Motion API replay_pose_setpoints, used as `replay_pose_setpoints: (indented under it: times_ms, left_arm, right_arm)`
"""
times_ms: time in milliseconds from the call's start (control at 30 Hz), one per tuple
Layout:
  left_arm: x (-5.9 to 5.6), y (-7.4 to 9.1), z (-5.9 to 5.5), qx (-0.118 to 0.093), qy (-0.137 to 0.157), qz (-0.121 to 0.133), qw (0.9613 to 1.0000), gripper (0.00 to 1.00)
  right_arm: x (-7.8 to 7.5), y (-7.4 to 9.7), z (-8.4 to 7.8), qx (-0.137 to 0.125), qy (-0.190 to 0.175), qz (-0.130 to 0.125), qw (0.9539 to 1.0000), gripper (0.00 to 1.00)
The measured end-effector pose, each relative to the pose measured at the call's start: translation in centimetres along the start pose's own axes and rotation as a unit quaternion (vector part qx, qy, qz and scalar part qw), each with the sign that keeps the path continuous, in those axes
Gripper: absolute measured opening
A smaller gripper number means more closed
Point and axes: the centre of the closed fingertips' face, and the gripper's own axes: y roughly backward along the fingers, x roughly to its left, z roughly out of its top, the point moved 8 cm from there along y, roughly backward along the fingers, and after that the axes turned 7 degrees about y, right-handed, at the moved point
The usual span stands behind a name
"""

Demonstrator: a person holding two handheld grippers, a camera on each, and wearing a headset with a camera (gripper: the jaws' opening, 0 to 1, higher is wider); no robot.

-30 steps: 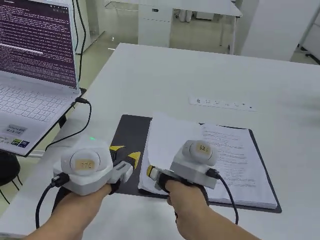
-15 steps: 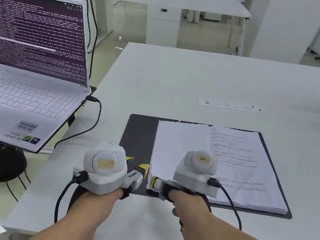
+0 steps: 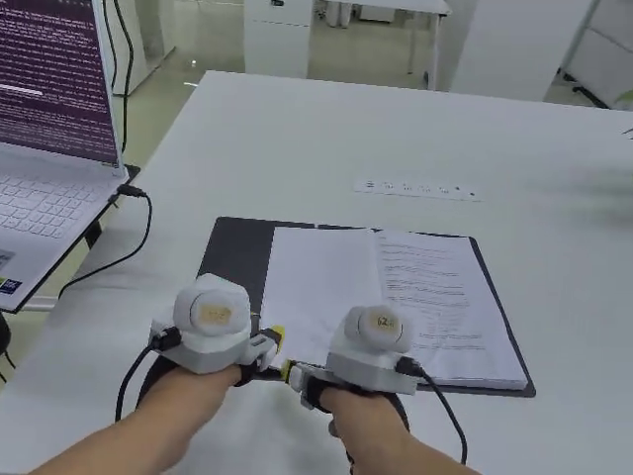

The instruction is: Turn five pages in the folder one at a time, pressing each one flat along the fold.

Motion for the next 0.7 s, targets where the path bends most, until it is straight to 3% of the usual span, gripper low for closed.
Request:
replay_pose_setpoints:
  times_ms: [200, 333, 400, 433, 533, 600, 700]
  left_arm:
    - [-0.6, -1.7, -2.1, 0.036, -0.015, 0.014, 0.9991, 0.22]
    - [-0.3, -1.8, -3.4, 0.051, -0.002, 0.04, 0.9979, 0.23]
    - [-0.5, -1.6, -3.8, 0.039, -0.01, 0.049, 0.998, 0.22]
    - [-0.3, -1.7, -3.7, 0.027, -0.036, 0.052, 0.9976, 0.22]
    - [-0.5, -1.6, -4.1, 0.01, -0.002, 0.058, 0.9983, 0.21]
    - [-0.5, -1.6, -4.2, 0.009, -0.017, 0.057, 0.9982, 0.21]
    - [-0.5, -1.7, -4.2, 0.007, -0.01, 0.063, 0.9979, 0.21]
  right_arm:
    - [-3.7, 2.0, 2.2, -0.064, -0.028, -0.037, 0.9969, 0.0]
    - [-6.1, 2.8, 3.2, -0.107, -0.029, -0.052, 0.9925, 0.0]
    - [-7.0, 2.9, 3.5, -0.12, -0.024, -0.049, 0.9912, 0.0]
    - [-7.3, 2.9, 3.5, -0.119, -0.022, -0.051, 0.9914, 0.0]
    - [-9.0, 2.8, 3.9, -0.131, -0.021, -0.059, 0.9895, 0.0]
    - [-9.7, 2.5, 4.1, -0.13, -0.014, -0.06, 0.9896, 0.0]
    - [-10.7, 2.0, 4.4, -0.121, 0.032, -0.056, 0.9906, 0.0]
